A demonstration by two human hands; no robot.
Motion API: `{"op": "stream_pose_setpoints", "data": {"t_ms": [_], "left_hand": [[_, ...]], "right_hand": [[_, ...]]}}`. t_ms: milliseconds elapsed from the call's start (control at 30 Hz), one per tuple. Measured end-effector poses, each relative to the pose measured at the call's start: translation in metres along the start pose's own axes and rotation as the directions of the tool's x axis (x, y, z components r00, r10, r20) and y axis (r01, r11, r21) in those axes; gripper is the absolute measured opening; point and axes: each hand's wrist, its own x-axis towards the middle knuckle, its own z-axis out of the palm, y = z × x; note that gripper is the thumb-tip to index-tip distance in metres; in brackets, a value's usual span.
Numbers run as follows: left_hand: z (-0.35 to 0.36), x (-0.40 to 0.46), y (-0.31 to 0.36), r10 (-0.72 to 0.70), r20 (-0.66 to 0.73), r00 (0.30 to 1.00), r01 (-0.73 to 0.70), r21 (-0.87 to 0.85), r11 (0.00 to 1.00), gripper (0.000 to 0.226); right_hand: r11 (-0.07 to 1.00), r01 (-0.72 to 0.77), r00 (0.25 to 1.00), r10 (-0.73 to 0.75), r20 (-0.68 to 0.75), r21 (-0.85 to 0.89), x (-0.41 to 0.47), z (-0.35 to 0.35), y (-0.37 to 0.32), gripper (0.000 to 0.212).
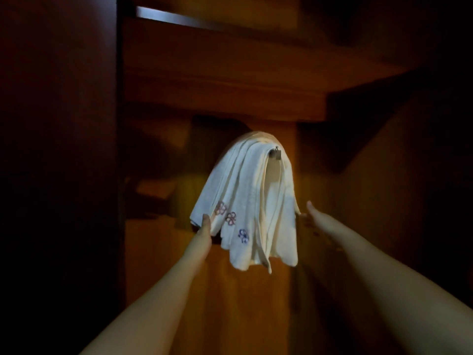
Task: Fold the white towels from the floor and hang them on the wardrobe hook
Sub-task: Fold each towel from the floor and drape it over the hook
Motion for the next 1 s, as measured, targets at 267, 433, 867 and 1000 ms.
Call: {"op": "stream_pose_setpoints", "data": {"t_ms": [267, 433, 867, 1000], "left_hand": [[-0.029, -0.119, -0.027, 0.094, 0.242, 0.966, -0.140, 0.180, 0.974, 0.096], [-0.019, -0.184, -0.058, 0.122, 0.418, 0.900, -0.202, 0.152, 0.968, 0.064], [0.114, -0.343, -0.211, -0.071, 0.820, 0.568, -0.327, 0.304, 0.895, 0.034], [0.188, -0.393, -0.256, -0.158, 0.853, 0.498, -0.347, 0.363, 0.865, 0.033]], "right_hand": [[0.997, -0.005, 0.999, 0.001, -0.050, -0.083, -0.161, 0.025, 0.024, 0.068], [0.994, 0.011, 0.997, -0.019, -0.071, -0.111, -0.260, 0.026, 0.056, 0.056], [0.885, -0.289, 0.938, 0.184, -0.295, -0.366, -0.483, -0.035, 0.268, 0.047], [0.808, -0.454, 0.878, 0.333, -0.345, -0.376, -0.543, -0.070, 0.346, 0.047]]}}
